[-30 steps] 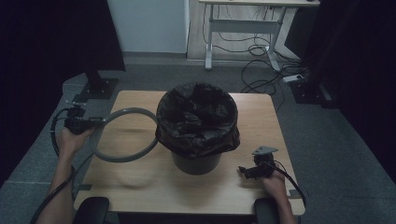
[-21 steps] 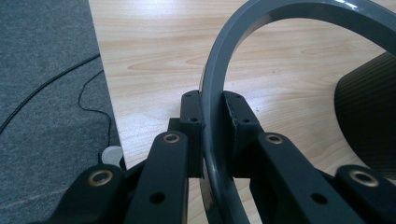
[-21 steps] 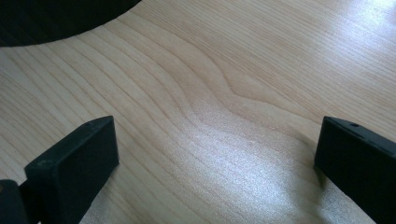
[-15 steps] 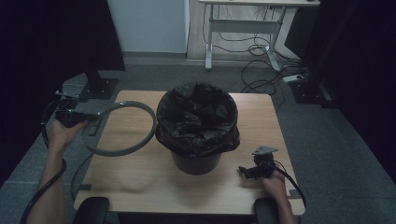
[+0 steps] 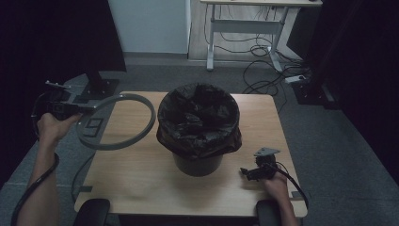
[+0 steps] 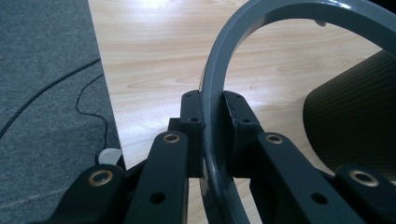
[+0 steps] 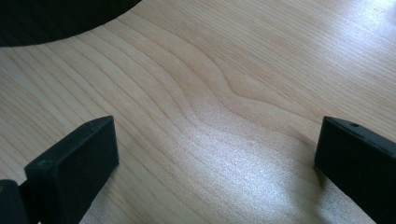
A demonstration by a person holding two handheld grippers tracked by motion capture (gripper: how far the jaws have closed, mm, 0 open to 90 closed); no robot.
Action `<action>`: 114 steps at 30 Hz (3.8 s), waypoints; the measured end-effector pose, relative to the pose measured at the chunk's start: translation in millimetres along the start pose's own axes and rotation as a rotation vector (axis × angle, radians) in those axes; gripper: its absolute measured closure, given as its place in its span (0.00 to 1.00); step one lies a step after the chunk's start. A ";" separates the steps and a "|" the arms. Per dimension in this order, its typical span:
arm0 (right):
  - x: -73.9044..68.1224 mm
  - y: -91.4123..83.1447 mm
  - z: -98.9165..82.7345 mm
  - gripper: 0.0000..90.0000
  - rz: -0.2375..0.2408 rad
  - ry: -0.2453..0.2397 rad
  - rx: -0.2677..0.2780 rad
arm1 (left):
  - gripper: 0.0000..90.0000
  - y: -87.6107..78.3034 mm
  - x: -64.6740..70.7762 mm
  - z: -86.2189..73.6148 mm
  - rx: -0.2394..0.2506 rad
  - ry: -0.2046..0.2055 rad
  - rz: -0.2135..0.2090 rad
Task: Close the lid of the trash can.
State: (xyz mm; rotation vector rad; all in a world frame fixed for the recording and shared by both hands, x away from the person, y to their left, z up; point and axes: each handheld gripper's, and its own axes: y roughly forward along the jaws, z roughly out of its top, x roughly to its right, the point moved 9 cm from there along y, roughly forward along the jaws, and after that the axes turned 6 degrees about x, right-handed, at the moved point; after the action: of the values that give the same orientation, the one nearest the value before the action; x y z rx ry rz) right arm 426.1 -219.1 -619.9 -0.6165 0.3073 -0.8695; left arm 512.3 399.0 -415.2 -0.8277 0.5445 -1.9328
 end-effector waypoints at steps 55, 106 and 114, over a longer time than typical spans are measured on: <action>-0.1 0.2 0.1 0.00 0.000 0.000 0.003 | 0.88 5.8 124.8 85.6 0.003 0.175 -0.116; 0.0 0.2 0.1 0.00 0.000 0.000 0.002 | 0.88 107.4 263.7 95.6 -0.018 0.379 -0.274; 0.0 0.2 0.1 0.00 0.000 0.000 0.003 | 0.87 109.8 266.7 91.2 -0.011 0.424 -0.247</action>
State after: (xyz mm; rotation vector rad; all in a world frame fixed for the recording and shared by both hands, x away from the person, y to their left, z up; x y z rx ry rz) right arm 426.3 -218.9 -619.9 -0.6141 0.3062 -0.8695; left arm 553.6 108.9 -340.1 -0.5060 0.7304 -2.3545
